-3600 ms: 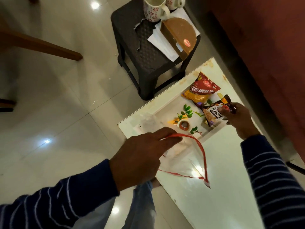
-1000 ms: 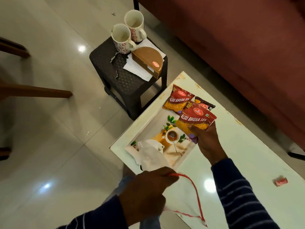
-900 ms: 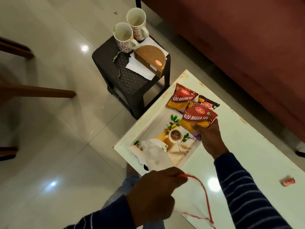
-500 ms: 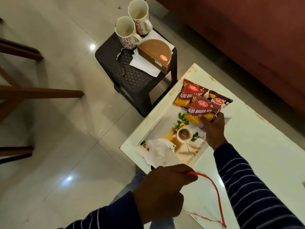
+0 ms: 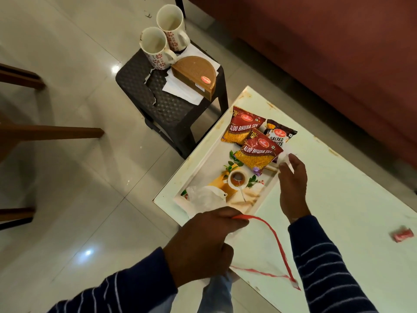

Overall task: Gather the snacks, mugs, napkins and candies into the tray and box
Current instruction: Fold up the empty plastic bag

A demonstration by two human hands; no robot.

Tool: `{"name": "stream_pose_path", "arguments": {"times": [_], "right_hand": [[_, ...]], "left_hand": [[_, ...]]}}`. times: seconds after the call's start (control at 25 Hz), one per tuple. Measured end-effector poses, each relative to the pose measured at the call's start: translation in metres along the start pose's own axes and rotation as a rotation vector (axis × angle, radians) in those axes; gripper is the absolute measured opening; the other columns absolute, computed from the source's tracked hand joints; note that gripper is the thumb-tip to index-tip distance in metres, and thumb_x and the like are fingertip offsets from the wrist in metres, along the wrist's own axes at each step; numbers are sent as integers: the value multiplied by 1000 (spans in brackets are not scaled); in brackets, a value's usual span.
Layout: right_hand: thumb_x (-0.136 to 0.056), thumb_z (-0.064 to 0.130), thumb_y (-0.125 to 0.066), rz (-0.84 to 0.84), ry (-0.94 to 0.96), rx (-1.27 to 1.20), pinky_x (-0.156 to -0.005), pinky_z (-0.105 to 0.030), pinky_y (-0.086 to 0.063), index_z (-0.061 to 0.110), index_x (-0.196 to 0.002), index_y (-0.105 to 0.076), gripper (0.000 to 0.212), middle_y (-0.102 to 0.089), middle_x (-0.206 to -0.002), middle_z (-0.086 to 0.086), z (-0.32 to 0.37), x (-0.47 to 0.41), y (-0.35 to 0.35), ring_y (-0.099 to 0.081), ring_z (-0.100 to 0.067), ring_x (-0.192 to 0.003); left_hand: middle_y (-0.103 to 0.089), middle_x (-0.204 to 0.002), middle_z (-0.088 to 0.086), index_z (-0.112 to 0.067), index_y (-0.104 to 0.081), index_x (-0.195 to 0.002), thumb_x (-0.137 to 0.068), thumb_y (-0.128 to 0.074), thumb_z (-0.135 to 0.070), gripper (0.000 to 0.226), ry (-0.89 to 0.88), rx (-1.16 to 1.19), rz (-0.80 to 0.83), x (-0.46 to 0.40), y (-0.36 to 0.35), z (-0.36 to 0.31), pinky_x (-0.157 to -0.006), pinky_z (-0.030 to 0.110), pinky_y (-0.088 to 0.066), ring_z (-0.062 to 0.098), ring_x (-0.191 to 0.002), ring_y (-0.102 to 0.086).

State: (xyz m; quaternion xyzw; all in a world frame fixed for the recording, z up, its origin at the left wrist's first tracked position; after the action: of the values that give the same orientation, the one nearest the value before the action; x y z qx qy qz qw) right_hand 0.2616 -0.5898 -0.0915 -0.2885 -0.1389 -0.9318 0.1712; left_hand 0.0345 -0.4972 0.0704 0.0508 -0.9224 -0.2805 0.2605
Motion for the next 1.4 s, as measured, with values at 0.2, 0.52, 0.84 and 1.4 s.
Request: {"name": "stream_pose_path", "arguments": {"times": [0.2, 0.52, 0.84, 1.4], "right_hand": [[-90, -2, -56, 181, 40, 22, -86, -40, -48, 25, -105, -68, 34, -72, -117, 2, 16, 88, 59, -66, -28, -110], [-66, 77, -68, 193, 518, 727, -107, -34, -37, 39, -150, -32, 98, -36, -155, 22, 164, 253, 150, -43, -2, -137], [-74, 74, -55, 46, 885, 1037, -117, -37, -30, 54, -148, -5, 92, -52, -139, 23, 303, 365, 124, -47, 1, -127], [-100, 10, -53, 82, 977, -313, -76, -39, -61, 15, -112, -70, 21, -73, -111, -12, 515, 469, 308, -72, -30, -100]], "left_hand": [[-67, -128, -8, -18, -71, -122, -76, -63, -17, 47, -54, 146, -217, 11, 13, -23, -99, 12, -48, -14, -109, -56], [-75, -92, -11, -14, -79, -93, -71, -85, -37, 32, -234, 48, -472, 55, 96, -133, -64, -4, -41, -22, -64, -54], [-65, -64, -19, -30, -71, -71, -73, -75, -48, 19, -582, 136, -504, 129, 178, -300, -50, 7, -40, 1, -48, -56], [-2, -160, -33, -45, -12, -155, -59, -64, -86, 116, -873, 279, -629, 161, 277, -479, -117, 56, -27, 1, -151, -9]]}}
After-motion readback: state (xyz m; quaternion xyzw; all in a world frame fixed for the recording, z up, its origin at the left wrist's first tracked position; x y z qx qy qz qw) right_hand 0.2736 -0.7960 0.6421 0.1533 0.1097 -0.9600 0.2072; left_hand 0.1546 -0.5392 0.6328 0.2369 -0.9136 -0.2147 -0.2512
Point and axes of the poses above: each hand's wrist, its own x-axis away from the middle knuckle, its own y-axis out of the back of the hand, z = x × y, the point moved 2 cm from there along -x, towards the middle knuckle
